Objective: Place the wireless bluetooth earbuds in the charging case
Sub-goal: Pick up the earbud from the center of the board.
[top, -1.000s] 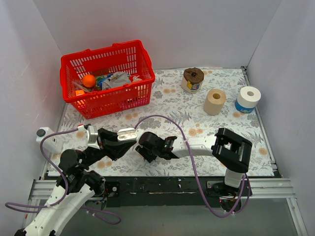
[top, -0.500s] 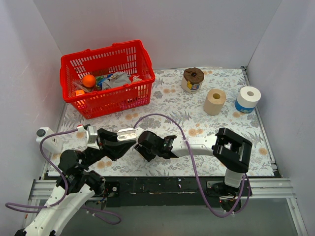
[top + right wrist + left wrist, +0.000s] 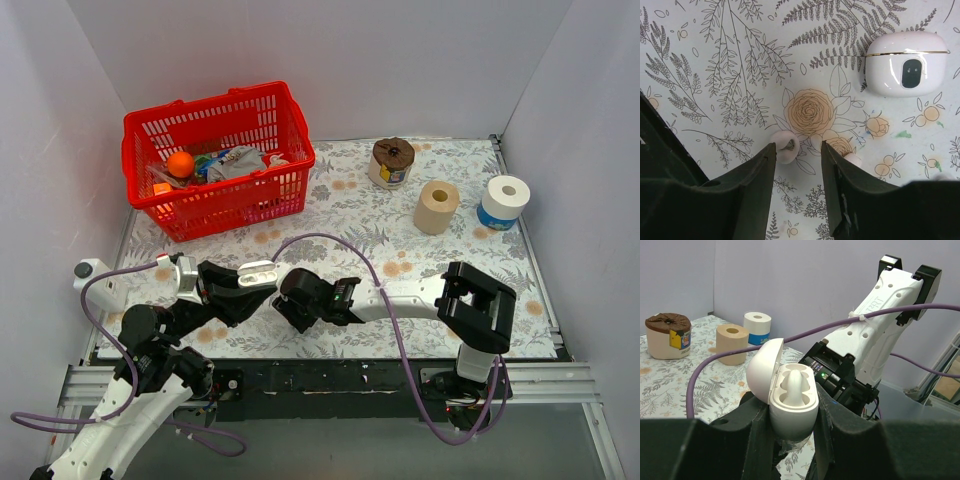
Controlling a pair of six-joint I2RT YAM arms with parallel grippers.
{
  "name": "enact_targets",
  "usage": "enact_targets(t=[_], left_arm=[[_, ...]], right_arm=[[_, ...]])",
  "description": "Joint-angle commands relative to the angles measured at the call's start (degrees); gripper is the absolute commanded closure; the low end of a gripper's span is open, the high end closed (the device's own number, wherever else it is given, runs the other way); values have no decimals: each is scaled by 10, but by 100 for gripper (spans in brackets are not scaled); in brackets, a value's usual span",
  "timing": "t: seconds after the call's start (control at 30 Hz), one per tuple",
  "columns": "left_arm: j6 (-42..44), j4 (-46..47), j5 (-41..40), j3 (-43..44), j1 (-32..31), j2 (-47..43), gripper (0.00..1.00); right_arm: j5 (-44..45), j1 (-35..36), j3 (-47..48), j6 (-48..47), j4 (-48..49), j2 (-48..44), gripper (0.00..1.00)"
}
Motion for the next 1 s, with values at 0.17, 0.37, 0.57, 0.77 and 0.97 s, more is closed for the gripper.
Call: enact_targets(t=[0.17, 0.37, 0.57, 0.77, 0.97], left_arm=[[-4, -1, -4, -1, 2, -4, 100], [-4, -1, -4, 0, 2, -4, 100], [-6, -2, -4, -1, 1, -8, 100], [-7, -6, -5, -2, 1, -12, 100], [-7, -5, -7, -2, 2, -12, 100]], right_arm=[[1, 7, -9, 12, 9, -8, 51], [19, 3, -10, 14, 13, -27, 50], [19, -5, -9, 14, 11, -33, 51], [9, -5, -15, 13, 11, -20, 52], [-7, -1, -15, 16, 13, -8, 52]])
